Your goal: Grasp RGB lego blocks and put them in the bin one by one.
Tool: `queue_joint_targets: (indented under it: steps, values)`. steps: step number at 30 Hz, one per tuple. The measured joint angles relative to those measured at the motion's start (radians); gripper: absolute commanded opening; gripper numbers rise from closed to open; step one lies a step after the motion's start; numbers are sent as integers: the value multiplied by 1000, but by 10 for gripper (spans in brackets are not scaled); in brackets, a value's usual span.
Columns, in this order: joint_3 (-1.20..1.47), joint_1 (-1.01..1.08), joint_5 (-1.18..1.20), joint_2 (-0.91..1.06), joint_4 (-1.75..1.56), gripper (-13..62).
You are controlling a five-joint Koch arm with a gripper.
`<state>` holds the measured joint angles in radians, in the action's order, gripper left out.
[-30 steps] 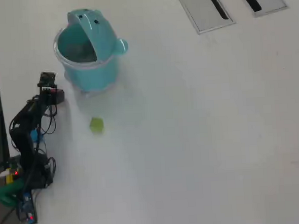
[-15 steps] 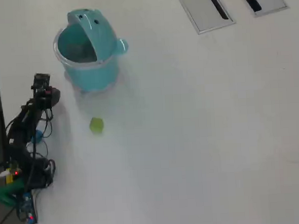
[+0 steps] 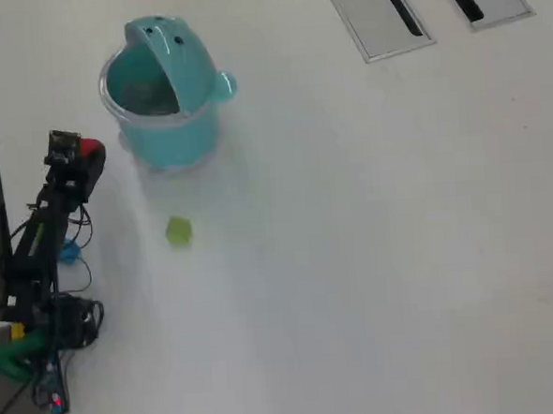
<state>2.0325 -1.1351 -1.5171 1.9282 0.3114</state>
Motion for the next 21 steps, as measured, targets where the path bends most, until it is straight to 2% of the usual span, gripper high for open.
queue_joint_targets:
  steps: [4, 9, 10, 13, 21]
  values:
    - [-66, -3, 0, 17, 0, 101]
    - [-279, -6, 0, 21, 0, 99]
    - [-426, 11, 0, 3, 0, 99]
    - [-594, 12, 0, -91, 2, 98]
    - [-683, 25, 2, -308, -21, 98]
